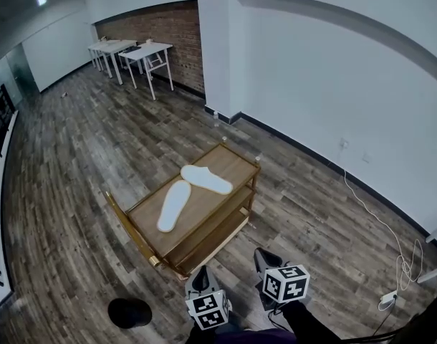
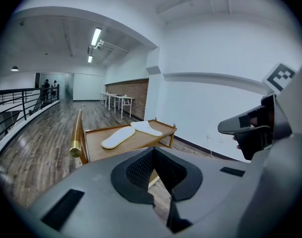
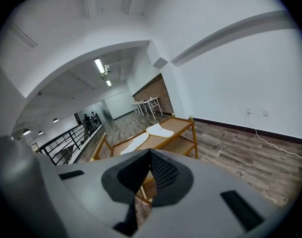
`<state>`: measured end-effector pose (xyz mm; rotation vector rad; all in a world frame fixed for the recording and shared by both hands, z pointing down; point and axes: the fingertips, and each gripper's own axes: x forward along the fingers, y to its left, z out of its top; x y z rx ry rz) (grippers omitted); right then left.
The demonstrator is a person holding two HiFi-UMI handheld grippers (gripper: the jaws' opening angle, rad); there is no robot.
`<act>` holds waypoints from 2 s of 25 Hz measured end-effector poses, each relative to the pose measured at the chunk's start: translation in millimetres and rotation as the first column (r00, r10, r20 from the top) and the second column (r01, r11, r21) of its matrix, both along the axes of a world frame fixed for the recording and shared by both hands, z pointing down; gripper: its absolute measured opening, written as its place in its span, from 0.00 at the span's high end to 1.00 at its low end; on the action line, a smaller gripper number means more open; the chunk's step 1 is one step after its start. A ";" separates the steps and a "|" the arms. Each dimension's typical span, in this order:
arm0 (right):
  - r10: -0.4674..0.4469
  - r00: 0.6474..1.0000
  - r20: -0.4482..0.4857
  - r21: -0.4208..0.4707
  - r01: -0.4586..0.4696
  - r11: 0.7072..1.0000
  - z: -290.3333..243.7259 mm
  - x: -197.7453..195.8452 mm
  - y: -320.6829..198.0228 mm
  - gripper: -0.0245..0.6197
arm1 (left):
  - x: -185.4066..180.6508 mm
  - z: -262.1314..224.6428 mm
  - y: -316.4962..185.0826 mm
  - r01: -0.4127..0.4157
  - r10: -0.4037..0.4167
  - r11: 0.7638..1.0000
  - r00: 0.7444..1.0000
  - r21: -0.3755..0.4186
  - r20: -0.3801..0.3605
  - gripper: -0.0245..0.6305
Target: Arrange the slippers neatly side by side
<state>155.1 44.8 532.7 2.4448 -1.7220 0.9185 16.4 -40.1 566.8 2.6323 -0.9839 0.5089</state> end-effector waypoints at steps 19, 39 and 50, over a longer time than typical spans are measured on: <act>0.006 1.000 -0.016 -0.035 -0.006 0.999 3.2 27.5 -101.8 0.96 | 14.6 7.7 -107.6 0.030 -0.030 0.999 0.999 -0.031 -0.015 0.96; -0.240 0.971 0.005 -0.043 0.240 0.970 8.9 116.9 -218.1 0.96 | 73.7 13.1 -186.2 0.311 -0.310 0.950 0.950 -0.042 0.015 0.96; -0.435 0.900 0.002 -0.069 0.434 0.898 5.7 178.1 -268.5 0.96 | 122.1 4.1 -210.4 0.498 -0.498 0.866 0.867 -0.033 0.029 0.96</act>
